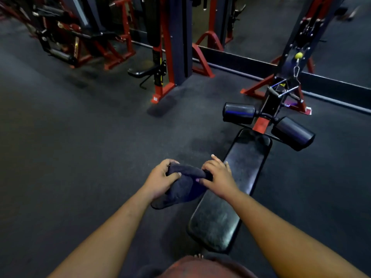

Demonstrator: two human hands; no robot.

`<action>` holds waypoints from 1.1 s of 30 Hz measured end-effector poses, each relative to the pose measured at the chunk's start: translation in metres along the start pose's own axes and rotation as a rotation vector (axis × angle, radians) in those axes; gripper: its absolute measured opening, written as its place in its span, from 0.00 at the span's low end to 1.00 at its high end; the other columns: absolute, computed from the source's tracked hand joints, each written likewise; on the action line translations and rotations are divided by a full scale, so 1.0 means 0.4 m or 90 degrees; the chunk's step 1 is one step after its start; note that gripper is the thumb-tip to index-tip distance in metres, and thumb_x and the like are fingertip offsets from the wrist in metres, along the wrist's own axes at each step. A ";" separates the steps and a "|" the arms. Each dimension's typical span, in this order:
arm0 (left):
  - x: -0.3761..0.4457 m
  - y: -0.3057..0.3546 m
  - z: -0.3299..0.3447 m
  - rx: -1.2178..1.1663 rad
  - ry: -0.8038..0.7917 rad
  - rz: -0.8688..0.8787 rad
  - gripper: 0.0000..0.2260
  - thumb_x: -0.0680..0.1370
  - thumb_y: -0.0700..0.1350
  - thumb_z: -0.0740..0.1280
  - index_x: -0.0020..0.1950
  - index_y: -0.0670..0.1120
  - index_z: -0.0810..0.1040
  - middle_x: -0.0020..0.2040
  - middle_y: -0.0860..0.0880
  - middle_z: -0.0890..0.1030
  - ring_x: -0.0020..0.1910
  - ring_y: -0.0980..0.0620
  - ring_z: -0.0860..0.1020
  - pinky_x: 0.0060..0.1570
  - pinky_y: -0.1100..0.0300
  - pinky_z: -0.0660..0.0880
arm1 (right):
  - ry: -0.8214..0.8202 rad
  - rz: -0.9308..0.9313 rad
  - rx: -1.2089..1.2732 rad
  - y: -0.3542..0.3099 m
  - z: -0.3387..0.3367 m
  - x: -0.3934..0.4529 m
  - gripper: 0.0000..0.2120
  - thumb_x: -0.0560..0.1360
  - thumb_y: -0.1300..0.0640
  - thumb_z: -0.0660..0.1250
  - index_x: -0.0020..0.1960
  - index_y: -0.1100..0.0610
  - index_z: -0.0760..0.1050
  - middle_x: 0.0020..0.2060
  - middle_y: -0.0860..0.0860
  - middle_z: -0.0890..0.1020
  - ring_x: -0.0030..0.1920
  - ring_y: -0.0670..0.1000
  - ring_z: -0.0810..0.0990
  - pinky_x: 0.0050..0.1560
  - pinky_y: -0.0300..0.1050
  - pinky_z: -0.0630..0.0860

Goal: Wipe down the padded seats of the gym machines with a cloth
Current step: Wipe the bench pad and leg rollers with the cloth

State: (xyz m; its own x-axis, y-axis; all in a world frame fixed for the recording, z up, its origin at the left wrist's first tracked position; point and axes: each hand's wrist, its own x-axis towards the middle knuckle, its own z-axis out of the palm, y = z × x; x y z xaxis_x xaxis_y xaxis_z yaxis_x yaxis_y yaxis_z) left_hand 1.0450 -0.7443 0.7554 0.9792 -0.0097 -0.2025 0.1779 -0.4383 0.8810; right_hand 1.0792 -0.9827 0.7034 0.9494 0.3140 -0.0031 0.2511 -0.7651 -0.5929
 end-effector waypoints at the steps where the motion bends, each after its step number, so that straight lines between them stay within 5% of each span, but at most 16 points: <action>1: 0.023 -0.003 -0.012 0.000 0.020 0.006 0.10 0.79 0.38 0.70 0.58 0.51 0.78 0.53 0.52 0.84 0.56 0.54 0.81 0.57 0.55 0.77 | -0.002 -0.002 0.014 -0.006 -0.012 0.021 0.13 0.74 0.43 0.74 0.50 0.49 0.76 0.52 0.43 0.80 0.67 0.49 0.74 0.69 0.61 0.67; 3: 0.096 -0.003 -0.048 -0.004 0.046 0.011 0.10 0.81 0.39 0.68 0.61 0.50 0.77 0.54 0.56 0.82 0.55 0.61 0.79 0.54 0.65 0.74 | -0.016 0.028 0.078 -0.027 -0.034 0.084 0.11 0.76 0.45 0.73 0.46 0.48 0.72 0.42 0.43 0.80 0.46 0.46 0.78 0.50 0.49 0.74; 5: 0.181 -0.006 -0.083 -0.032 0.048 0.007 0.10 0.82 0.40 0.67 0.62 0.49 0.77 0.54 0.58 0.82 0.53 0.66 0.78 0.49 0.74 0.72 | -0.027 0.063 0.137 -0.043 -0.035 0.152 0.11 0.77 0.46 0.73 0.47 0.49 0.72 0.39 0.44 0.80 0.40 0.44 0.77 0.40 0.43 0.72; 10: 0.403 -0.029 -0.165 -0.065 -0.025 0.049 0.13 0.82 0.38 0.68 0.65 0.49 0.77 0.59 0.58 0.81 0.60 0.58 0.78 0.54 0.77 0.70 | 0.018 0.108 0.228 -0.043 0.013 0.317 0.18 0.75 0.47 0.75 0.62 0.46 0.75 0.55 0.43 0.83 0.55 0.43 0.82 0.58 0.46 0.79; 16: 0.626 -0.014 -0.275 0.015 -0.191 0.161 0.21 0.81 0.37 0.69 0.73 0.46 0.73 0.67 0.51 0.79 0.67 0.55 0.77 0.68 0.61 0.73 | -0.004 0.162 0.125 -0.102 0.074 0.473 0.35 0.69 0.26 0.67 0.73 0.38 0.70 0.61 0.41 0.75 0.64 0.45 0.74 0.67 0.50 0.73; 19: 0.739 0.016 -0.313 0.073 -0.300 0.218 0.23 0.81 0.38 0.68 0.76 0.49 0.70 0.68 0.52 0.78 0.68 0.58 0.76 0.68 0.65 0.71 | 0.070 0.165 0.138 -0.158 0.073 0.579 0.34 0.72 0.35 0.73 0.74 0.43 0.70 0.70 0.42 0.71 0.70 0.43 0.66 0.72 0.46 0.66; 24: 0.919 0.065 -0.300 0.105 -0.341 0.241 0.25 0.80 0.47 0.71 0.75 0.54 0.67 0.66 0.54 0.77 0.64 0.58 0.77 0.65 0.63 0.73 | 0.202 0.223 0.282 -0.152 0.027 0.703 0.06 0.79 0.52 0.71 0.55 0.45 0.78 0.47 0.43 0.84 0.49 0.42 0.83 0.53 0.49 0.81; 26: 1.001 0.063 -0.280 0.284 -0.338 0.303 0.27 0.77 0.58 0.73 0.73 0.55 0.70 0.66 0.56 0.75 0.64 0.58 0.75 0.63 0.57 0.72 | 0.262 0.258 0.348 -0.116 0.001 0.730 0.05 0.81 0.55 0.70 0.54 0.45 0.77 0.46 0.43 0.85 0.49 0.43 0.83 0.52 0.45 0.80; 28: 1.079 0.060 -0.250 0.390 -0.374 0.295 0.19 0.75 0.58 0.73 0.62 0.53 0.75 0.58 0.55 0.80 0.57 0.54 0.78 0.57 0.53 0.75 | 0.321 0.303 0.394 -0.061 -0.019 0.753 0.04 0.81 0.54 0.69 0.55 0.48 0.77 0.47 0.46 0.85 0.51 0.47 0.83 0.54 0.47 0.79; 33: 1.316 0.113 -0.063 0.371 -0.443 0.240 0.07 0.76 0.52 0.72 0.51 0.56 0.76 0.47 0.55 0.84 0.48 0.52 0.82 0.49 0.50 0.79 | 0.427 0.449 0.411 0.197 -0.058 0.845 0.08 0.81 0.52 0.68 0.55 0.55 0.76 0.46 0.48 0.85 0.48 0.43 0.82 0.53 0.49 0.78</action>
State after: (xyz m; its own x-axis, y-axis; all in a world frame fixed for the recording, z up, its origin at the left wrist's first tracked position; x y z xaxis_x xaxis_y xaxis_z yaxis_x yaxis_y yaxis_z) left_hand 1.5709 -0.7465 0.6993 0.6530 -0.6850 -0.3229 -0.3930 -0.6710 0.6287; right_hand 1.4244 -0.9499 0.6743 0.7983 -0.5737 -0.1835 -0.3311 -0.1635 -0.9293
